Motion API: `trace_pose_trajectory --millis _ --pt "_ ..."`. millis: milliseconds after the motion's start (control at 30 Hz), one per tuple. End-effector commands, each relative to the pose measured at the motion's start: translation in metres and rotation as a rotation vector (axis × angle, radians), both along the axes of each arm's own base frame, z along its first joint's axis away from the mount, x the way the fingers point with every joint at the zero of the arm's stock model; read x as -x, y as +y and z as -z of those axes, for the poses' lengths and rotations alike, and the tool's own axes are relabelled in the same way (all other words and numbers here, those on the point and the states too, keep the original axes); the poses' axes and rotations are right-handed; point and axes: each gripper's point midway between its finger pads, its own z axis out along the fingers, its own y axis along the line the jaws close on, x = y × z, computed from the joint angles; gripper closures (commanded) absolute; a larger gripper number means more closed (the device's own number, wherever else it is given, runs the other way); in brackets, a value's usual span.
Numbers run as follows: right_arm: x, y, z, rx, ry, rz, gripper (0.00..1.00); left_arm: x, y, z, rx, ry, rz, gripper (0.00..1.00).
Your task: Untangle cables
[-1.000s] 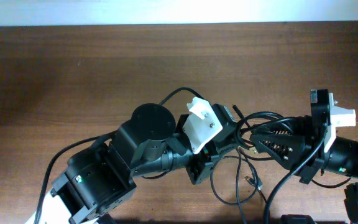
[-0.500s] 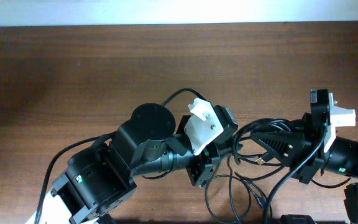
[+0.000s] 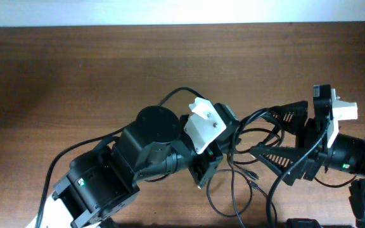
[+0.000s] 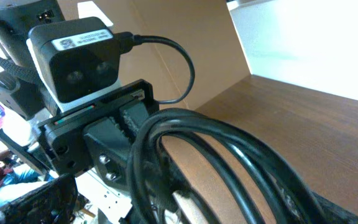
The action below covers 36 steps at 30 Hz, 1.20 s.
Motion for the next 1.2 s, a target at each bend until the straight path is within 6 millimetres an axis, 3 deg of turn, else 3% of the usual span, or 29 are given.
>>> trace_pose_trajectory --millis 0,100,233,333,367,733,900,1000,1167 --pt "-0.009 -0.004 -0.001 0.014 -0.009 0.062 0.01 -0.009 0.013 -0.003 -0.018 -0.034 -0.083 1.0" --pt "-0.032 -0.018 0.015 0.054 0.059 0.224 0.01 -0.007 0.016 -0.001 -0.034 -0.036 -0.081 1.0" --pt "-0.042 -0.027 0.025 0.097 0.069 0.307 0.01 -0.005 0.018 0.004 -0.058 -0.039 -0.072 1.0" --pt "-0.044 -0.028 0.026 0.112 0.048 0.318 0.19 -0.005 0.018 0.004 -0.057 -0.037 -0.069 1.0" --pt "-0.046 -0.03 0.026 0.121 0.04 0.332 0.21 -0.004 0.018 0.004 -0.056 -0.036 -0.065 1.0" --pt "-0.07 -0.057 0.036 0.196 0.039 0.538 0.21 0.005 0.015 0.007 -0.057 -0.009 -0.019 1.0" --pt "-0.069 -0.056 0.036 0.194 0.037 0.53 0.21 0.005 0.015 0.006 -0.051 -0.011 -0.015 1.0" --pt "-0.064 -0.05 0.034 0.18 0.036 0.486 0.21 0.009 0.007 -0.004 -0.008 -0.022 0.025 1.0" --pt "-0.062 -0.047 0.034 0.174 0.04 0.463 0.21 0.013 -0.008 -0.004 0.018 -0.003 0.097 1.0"
